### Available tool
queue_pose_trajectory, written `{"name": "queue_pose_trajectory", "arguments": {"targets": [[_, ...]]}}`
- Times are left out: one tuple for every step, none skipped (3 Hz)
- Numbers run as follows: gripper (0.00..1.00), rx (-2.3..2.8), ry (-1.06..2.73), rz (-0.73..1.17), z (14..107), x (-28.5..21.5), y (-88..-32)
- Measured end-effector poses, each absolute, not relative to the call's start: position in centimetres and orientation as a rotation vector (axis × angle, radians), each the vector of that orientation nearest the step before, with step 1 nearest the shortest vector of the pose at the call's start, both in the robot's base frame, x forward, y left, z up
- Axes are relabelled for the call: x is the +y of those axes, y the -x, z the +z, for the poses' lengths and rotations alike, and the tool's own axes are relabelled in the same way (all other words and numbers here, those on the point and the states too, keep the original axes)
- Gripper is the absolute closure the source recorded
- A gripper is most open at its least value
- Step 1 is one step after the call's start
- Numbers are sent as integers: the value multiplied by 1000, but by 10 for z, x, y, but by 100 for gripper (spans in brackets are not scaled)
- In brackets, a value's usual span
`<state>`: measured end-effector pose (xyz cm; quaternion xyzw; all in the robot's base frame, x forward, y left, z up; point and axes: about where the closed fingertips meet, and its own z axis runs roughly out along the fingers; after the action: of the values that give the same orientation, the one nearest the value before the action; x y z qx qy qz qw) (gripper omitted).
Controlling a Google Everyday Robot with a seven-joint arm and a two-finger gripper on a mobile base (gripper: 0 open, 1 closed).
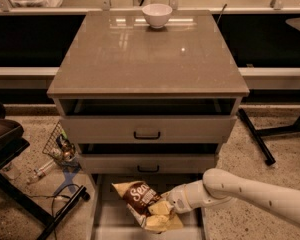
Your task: Place brown chip bag into bottom drawer
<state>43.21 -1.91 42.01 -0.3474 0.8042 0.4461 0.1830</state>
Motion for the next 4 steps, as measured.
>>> {"name": "queue_pose_trajectory", "arguments": {"targets": [[100, 2244, 879, 1290, 390, -12, -451], [100, 2212, 768, 1317, 363, -5, -469], [87, 2210, 751, 1331, 355, -2, -468], [62, 2209, 753, 1336, 355, 0, -467]]}}
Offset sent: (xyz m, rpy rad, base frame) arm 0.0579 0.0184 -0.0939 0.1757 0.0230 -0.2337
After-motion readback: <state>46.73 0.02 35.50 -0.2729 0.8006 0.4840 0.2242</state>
